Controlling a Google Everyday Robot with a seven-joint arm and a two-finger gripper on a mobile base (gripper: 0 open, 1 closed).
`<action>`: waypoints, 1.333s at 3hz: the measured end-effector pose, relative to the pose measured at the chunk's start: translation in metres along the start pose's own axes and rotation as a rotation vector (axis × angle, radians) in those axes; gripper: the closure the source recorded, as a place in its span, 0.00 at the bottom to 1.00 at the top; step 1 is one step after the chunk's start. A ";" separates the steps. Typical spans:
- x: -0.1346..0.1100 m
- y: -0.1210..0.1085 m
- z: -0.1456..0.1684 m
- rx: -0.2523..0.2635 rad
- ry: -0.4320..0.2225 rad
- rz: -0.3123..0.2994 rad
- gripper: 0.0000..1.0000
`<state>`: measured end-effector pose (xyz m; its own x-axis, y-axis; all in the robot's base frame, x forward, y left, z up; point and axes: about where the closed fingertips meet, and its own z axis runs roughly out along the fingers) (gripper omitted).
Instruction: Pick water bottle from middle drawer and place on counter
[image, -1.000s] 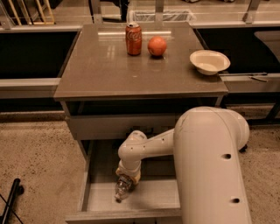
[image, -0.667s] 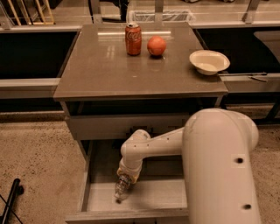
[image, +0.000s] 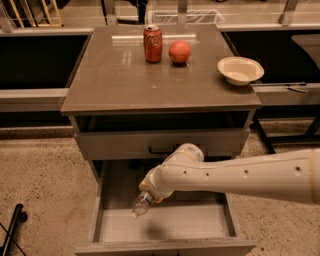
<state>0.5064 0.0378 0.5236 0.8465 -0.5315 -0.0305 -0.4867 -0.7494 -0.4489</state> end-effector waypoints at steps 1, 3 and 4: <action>-0.004 -0.020 -0.082 0.097 0.041 0.113 1.00; 0.002 -0.100 -0.239 0.267 0.075 0.109 1.00; 0.024 -0.151 -0.289 0.259 0.054 0.138 1.00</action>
Offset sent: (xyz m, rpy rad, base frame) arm -0.0180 -0.0201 0.3010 0.3822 -0.1044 -0.1214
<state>0.5379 0.0239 0.8484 0.7603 -0.6466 -0.0623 -0.5191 -0.5470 -0.6567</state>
